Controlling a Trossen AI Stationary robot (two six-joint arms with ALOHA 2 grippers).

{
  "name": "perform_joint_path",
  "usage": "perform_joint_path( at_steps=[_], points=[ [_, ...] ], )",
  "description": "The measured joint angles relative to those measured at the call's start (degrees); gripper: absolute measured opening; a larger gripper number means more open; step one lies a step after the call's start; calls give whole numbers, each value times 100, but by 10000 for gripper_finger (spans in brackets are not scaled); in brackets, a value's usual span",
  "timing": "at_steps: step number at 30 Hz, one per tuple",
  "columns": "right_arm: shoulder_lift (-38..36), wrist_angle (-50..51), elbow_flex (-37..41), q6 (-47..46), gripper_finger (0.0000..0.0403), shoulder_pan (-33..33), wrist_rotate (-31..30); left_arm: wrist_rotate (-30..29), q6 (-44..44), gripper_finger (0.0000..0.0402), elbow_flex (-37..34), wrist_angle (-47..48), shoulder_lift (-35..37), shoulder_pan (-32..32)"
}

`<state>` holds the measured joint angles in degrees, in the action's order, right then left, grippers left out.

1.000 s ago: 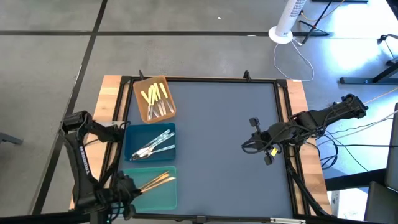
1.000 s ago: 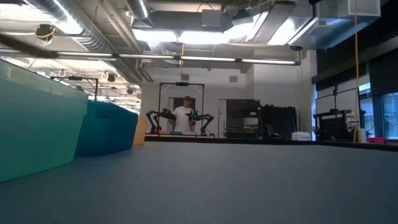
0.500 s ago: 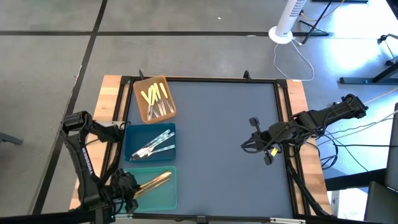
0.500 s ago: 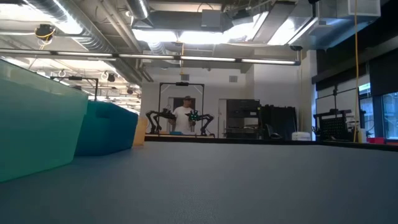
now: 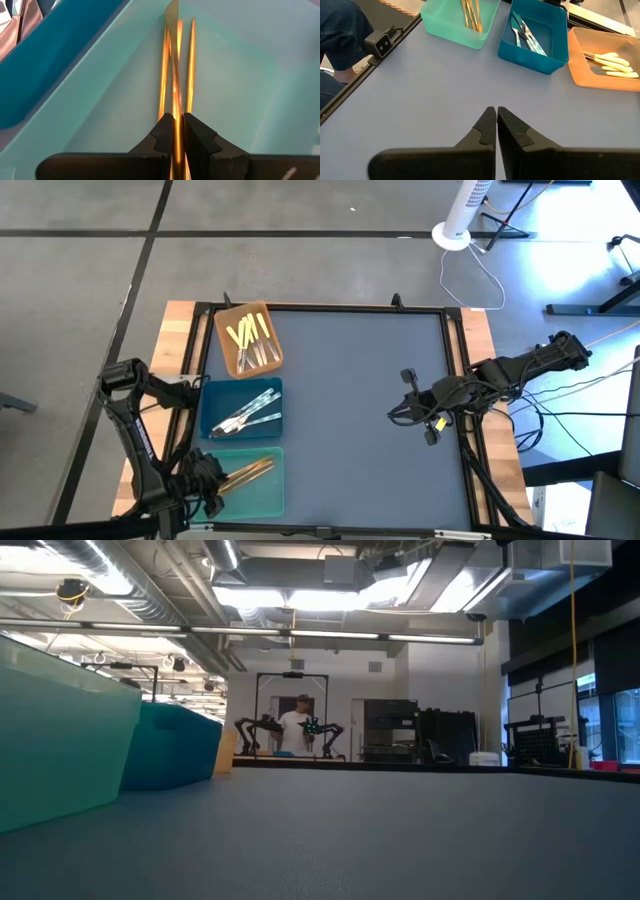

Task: Sort silverware by color (type)
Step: Put the gold knife into the green bin

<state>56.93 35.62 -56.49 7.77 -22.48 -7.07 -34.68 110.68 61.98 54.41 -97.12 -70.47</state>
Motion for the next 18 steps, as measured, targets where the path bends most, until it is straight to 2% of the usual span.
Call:
perform_joint_path(
  at_steps=[18],
  points=[
    [0,0,0,2,5,0,0,-13,14,25,-822,-1042,0,1]
  ],
)
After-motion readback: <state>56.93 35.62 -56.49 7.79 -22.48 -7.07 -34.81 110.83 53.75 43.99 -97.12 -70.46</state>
